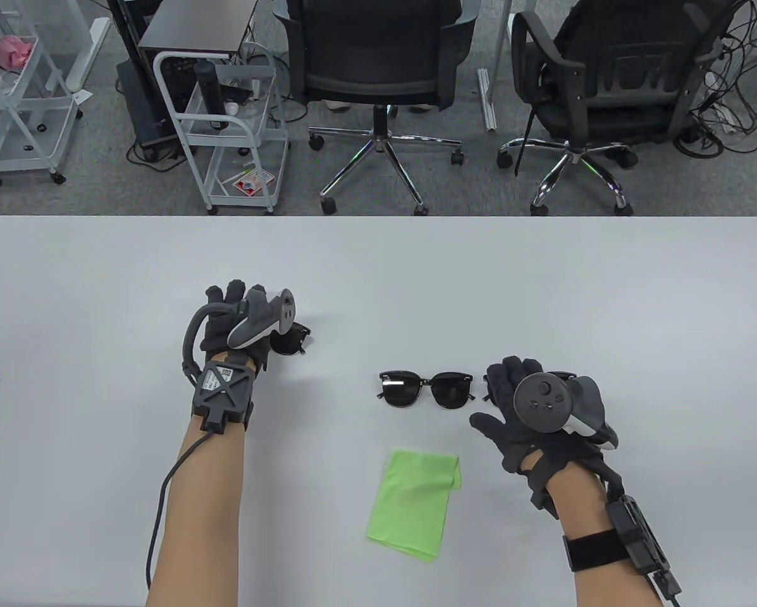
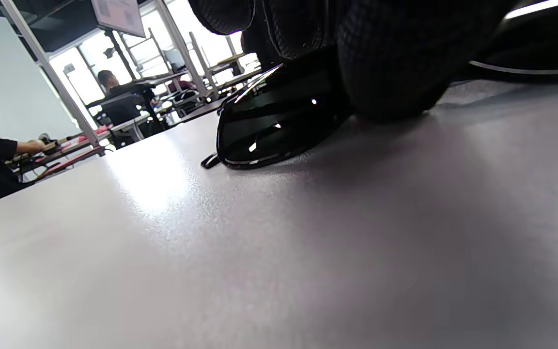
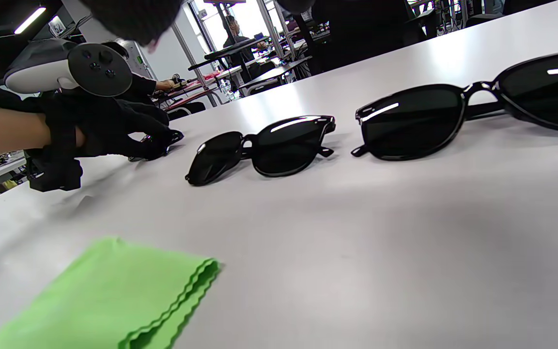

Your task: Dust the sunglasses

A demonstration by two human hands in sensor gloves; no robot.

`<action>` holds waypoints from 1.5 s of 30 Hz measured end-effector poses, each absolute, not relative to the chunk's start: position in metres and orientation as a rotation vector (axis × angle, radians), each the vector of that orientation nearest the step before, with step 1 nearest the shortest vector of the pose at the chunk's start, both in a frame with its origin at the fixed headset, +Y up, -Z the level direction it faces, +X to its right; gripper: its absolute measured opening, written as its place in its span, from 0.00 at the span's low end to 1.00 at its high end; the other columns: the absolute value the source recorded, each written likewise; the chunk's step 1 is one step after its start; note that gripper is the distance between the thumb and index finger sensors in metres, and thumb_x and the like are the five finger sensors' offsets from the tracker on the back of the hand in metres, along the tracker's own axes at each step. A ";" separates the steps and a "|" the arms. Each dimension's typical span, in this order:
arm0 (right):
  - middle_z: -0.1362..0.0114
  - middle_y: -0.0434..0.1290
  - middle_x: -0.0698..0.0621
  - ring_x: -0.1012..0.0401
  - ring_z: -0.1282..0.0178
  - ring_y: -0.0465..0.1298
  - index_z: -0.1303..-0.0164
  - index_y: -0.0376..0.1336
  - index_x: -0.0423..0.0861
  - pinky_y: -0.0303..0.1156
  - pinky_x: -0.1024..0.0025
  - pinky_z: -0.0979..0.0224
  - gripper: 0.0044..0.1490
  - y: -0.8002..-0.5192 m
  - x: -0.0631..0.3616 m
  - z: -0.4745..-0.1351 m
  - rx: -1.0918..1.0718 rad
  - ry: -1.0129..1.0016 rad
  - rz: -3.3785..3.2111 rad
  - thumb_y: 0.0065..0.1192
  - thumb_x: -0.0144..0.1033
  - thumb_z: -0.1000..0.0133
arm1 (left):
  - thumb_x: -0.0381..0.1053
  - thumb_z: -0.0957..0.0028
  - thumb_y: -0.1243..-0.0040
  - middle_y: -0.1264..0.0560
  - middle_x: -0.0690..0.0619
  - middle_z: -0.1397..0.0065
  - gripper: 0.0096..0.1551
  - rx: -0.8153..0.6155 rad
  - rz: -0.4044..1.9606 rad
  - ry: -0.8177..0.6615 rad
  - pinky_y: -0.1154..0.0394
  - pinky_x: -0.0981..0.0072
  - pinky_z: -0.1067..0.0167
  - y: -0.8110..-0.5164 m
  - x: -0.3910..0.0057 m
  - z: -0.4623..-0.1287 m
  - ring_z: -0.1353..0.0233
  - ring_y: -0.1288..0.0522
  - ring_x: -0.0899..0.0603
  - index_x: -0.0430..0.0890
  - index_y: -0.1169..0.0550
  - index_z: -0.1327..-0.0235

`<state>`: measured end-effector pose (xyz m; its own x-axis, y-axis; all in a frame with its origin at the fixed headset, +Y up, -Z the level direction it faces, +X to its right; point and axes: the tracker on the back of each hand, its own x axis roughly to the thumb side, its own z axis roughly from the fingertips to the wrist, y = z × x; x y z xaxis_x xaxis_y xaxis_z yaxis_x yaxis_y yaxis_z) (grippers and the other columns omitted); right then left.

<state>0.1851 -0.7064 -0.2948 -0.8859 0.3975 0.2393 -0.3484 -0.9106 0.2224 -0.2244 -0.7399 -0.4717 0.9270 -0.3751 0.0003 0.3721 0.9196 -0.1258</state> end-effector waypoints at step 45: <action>0.19 0.64 0.43 0.41 0.24 0.67 0.22 0.55 0.43 0.54 0.30 0.26 0.61 -0.664 0.039 -0.281 1.014 -0.263 2.949 0.80 0.59 0.59 | 0.67 0.60 0.34 0.24 0.59 0.28 0.24 0.095 0.069 -0.319 0.34 0.41 0.26 -0.656 -0.124 -0.283 0.27 0.21 0.46 0.64 0.15 0.49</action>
<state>0.0392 -0.6644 -0.2811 -0.7898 -0.0429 0.6118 -0.0660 -0.9858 -0.1544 -0.1243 -0.6559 -0.2834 0.9473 0.0530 0.3159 -0.0831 0.9931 0.0824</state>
